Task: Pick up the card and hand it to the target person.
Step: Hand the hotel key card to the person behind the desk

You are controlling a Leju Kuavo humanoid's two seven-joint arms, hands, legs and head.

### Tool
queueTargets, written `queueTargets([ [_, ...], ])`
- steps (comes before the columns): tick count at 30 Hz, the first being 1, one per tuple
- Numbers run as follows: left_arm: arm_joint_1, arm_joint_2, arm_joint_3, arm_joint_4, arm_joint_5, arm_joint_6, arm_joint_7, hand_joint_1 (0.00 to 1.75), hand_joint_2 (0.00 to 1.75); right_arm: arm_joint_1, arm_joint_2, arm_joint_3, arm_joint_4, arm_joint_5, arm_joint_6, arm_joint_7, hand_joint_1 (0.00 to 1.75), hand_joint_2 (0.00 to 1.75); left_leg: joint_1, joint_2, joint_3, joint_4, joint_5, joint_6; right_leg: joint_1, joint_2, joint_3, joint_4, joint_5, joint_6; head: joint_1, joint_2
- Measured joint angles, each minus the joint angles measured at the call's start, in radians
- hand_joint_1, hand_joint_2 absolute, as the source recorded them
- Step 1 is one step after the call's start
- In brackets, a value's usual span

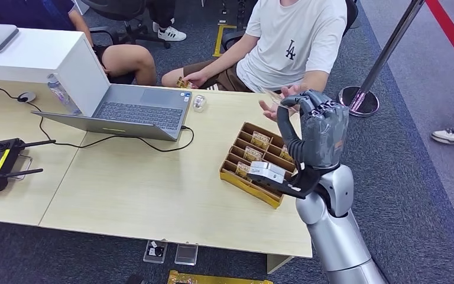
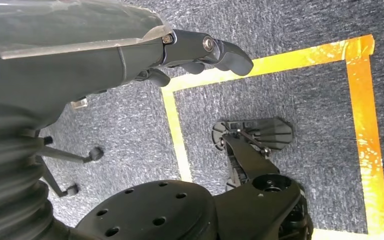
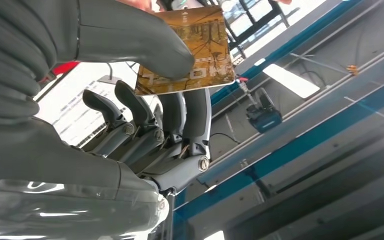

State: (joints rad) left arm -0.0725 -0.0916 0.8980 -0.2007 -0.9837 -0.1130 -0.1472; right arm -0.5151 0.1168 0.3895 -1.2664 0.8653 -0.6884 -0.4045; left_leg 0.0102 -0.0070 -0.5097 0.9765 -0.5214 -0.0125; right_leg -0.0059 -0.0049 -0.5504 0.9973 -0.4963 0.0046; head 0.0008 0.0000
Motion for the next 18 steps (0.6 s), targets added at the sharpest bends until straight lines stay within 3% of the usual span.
queueTargets([
  [18,0.000,0.001,0.005,0.000,-0.001,0.000,0.000,0.00,1.75,-0.038,0.027,0.007,0.089,-0.025,0.006,0.016,1.61,1.75,0.000,0.000,0.000,0.000,0.000,0.000,0.000,0.000,0.000,0.000,0.000,0.000,0.001,0.000],
])
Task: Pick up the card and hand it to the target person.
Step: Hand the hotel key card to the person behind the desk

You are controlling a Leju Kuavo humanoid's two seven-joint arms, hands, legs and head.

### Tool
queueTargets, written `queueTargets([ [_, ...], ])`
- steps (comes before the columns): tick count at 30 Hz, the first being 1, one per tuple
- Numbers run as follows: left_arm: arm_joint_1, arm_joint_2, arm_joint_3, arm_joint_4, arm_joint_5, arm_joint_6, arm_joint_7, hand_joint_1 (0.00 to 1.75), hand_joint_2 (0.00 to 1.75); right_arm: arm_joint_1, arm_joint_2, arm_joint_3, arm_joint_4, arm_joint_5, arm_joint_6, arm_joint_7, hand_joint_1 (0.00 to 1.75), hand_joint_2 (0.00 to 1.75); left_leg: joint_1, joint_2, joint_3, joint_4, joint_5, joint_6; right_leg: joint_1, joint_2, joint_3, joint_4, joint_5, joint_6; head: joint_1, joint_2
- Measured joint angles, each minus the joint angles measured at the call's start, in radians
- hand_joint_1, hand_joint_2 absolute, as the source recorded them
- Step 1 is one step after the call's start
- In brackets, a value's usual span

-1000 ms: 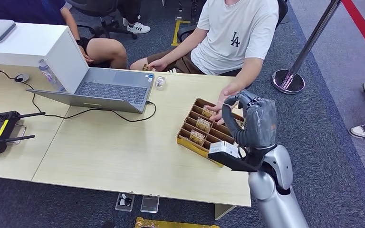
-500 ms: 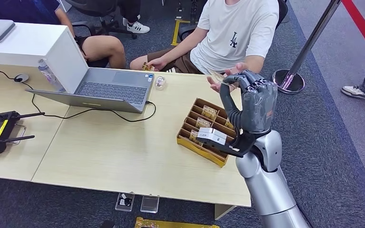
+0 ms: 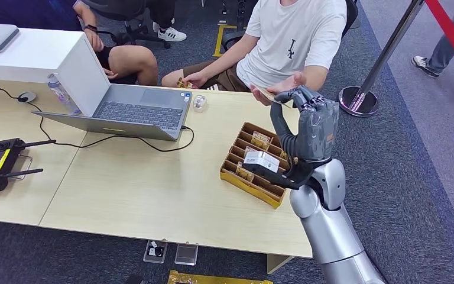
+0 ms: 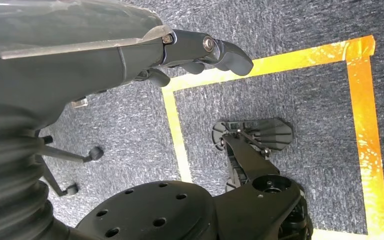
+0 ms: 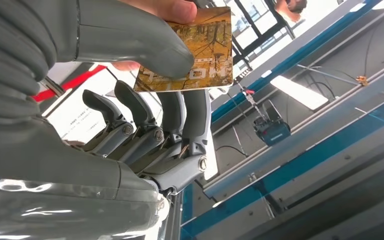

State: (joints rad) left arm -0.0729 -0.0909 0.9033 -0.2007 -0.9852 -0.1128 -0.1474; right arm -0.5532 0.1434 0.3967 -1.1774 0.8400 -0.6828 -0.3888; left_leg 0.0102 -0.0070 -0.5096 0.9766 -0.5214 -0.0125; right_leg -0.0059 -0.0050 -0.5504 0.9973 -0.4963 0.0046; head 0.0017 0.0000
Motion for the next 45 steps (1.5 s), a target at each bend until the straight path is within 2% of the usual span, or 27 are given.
queueTargets([
  [4,0.000,0.001,0.000,0.000,0.000,-0.002,-0.003,0.00,1.75,0.000,0.000,0.001,0.007,0.000,0.000,0.001,1.61,1.75,0.000,0.000,0.000,0.000,0.000,0.000,0.000,0.000,0.000,0.000,0.000,0.000,0.000,0.000],
  [8,0.000,0.001,0.000,0.000,-0.003,-0.002,-0.004,0.00,1.75,0.000,0.000,0.007,0.014,0.000,0.000,0.004,0.03,1.75,0.000,0.000,0.000,0.000,0.000,0.000,0.000,0.000,0.000,0.000,0.000,0.000,0.000,0.000],
  [12,0.000,0.001,0.000,0.000,-0.009,-0.003,-0.017,0.00,0.00,0.000,0.000,0.012,0.019,0.000,0.000,0.009,0.03,1.75,0.000,0.000,0.000,0.000,0.000,0.000,0.000,0.000,0.000,0.000,0.000,0.000,0.000,0.000],
  [29,0.000,0.001,0.023,0.000,0.000,0.007,-0.012,0.00,0.00,0.007,0.002,0.023,-0.006,-0.015,-0.007,0.011,0.03,1.75,0.000,0.000,0.000,0.000,0.000,0.000,0.000,0.000,0.000,0.000,0.000,0.000,0.000,0.000],
  [38,0.004,0.001,0.032,0.000,0.000,0.013,-0.002,0.00,0.00,0.120,-0.033,0.000,-0.283,-0.060,-0.013,-0.028,0.00,1.75,0.000,0.000,-0.001,0.000,0.000,0.000,0.000,0.000,-0.001,0.000,0.000,0.000,0.000,0.000],
  [45,0.008,0.001,0.052,0.000,0.012,0.026,0.002,0.00,0.00,0.266,-0.055,-0.090,-0.529,-0.080,-0.015,-0.097,0.00,1.75,0.000,0.000,-0.001,0.000,-0.001,0.000,0.000,0.000,-0.001,-0.001,0.000,0.000,0.000,0.000],
])
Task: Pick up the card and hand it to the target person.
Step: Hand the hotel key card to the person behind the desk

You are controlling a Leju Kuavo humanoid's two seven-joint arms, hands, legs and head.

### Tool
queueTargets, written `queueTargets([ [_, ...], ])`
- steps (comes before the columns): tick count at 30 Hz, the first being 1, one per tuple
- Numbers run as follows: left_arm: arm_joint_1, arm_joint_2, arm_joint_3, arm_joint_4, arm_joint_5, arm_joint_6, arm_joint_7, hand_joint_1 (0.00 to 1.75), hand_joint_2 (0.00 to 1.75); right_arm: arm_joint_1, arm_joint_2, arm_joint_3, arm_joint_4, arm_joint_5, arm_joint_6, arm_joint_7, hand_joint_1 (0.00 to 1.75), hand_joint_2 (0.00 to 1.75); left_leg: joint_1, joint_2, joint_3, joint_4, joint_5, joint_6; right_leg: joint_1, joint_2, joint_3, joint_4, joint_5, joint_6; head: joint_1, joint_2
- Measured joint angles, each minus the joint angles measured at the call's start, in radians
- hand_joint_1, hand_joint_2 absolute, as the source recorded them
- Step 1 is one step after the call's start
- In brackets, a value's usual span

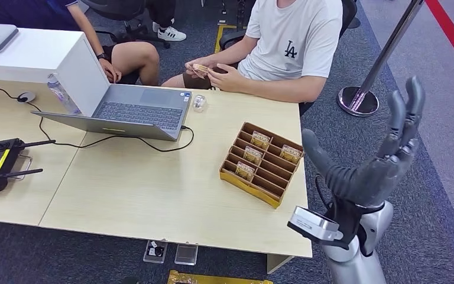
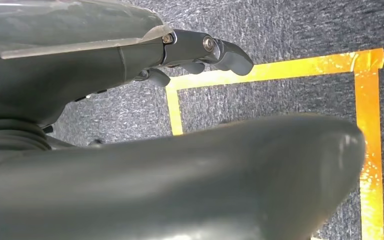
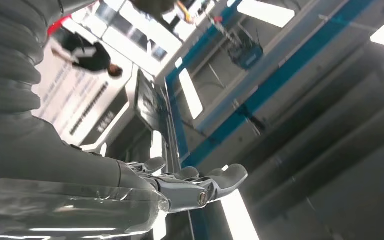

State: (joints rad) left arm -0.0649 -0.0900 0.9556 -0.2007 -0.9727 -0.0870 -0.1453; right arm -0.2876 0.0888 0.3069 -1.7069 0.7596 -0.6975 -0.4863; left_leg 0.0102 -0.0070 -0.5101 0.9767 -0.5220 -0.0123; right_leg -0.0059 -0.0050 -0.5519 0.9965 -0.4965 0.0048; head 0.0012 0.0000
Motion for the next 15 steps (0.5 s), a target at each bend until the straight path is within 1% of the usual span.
queueTargets([
  [5,0.001,0.000,0.013,0.000,0.000,0.002,-0.001,0.00,0.00,0.102,-0.010,-0.121,-0.130,-0.025,0.000,-0.061,0.00,1.75,0.000,0.000,0.000,0.000,0.000,0.000,0.000,0.000,0.000,0.000,0.000,0.000,0.000,0.000],
  [9,0.001,0.000,0.020,0.000,0.000,0.000,-0.004,0.00,0.00,0.181,-0.010,-0.247,-0.194,-0.038,0.000,-0.083,0.00,1.75,0.000,0.000,0.000,0.000,0.000,0.000,0.000,0.000,0.000,-0.001,0.000,0.000,0.000,0.000],
  [11,0.001,0.000,0.022,0.000,0.000,-0.002,-0.005,0.00,0.00,0.217,-0.012,-0.314,-0.212,-0.077,0.000,-0.081,0.00,1.75,0.000,0.000,0.000,0.000,-0.001,0.000,0.000,0.000,0.000,-0.001,0.000,0.000,0.000,0.000],
  [15,0.000,0.000,0.026,0.000,0.000,-0.005,-0.004,0.00,0.00,0.296,-0.026,-0.447,-0.227,-0.221,0.001,-0.064,0.00,1.75,0.000,0.000,0.000,0.000,-0.001,0.000,0.000,0.000,0.000,-0.001,0.000,0.000,0.001,0.000],
])
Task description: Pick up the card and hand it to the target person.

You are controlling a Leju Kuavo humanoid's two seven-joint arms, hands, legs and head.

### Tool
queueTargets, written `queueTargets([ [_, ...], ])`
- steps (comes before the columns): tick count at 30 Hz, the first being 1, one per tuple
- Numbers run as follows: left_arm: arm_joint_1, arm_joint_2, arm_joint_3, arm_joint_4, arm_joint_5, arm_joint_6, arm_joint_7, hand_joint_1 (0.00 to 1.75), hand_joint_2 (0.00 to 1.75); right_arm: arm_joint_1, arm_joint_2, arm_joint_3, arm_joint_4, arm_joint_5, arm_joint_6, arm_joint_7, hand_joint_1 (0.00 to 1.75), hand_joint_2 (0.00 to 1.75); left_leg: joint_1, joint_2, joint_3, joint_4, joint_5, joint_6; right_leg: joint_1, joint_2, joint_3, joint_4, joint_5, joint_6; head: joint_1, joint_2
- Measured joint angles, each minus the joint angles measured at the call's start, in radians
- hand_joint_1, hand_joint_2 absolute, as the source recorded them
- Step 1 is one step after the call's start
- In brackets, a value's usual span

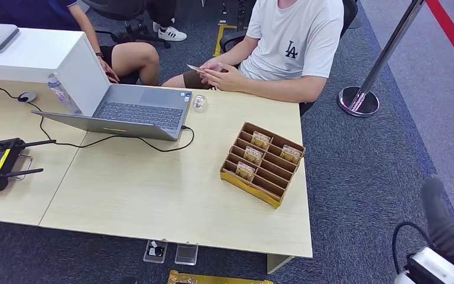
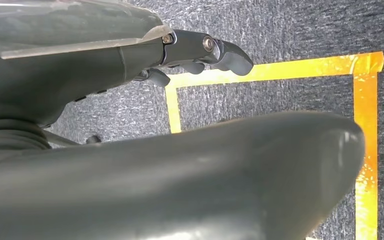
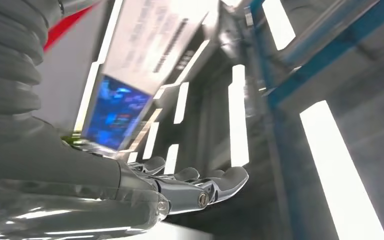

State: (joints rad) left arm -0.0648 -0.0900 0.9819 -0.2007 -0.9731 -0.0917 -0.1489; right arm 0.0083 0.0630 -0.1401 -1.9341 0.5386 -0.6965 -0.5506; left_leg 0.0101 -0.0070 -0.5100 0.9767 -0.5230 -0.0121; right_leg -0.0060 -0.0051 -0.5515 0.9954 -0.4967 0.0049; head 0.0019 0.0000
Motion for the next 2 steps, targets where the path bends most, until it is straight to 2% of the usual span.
queueTargets([
  [2,0.000,0.000,0.003,0.000,0.000,-0.001,0.000,0.00,0.00,0.030,-0.003,-0.046,-0.001,-0.057,0.004,0.005,0.00,1.75,0.000,0.000,0.000,0.000,0.000,0.000,0.000,0.000,0.000,0.000,0.000,0.000,0.000,0.000],
])
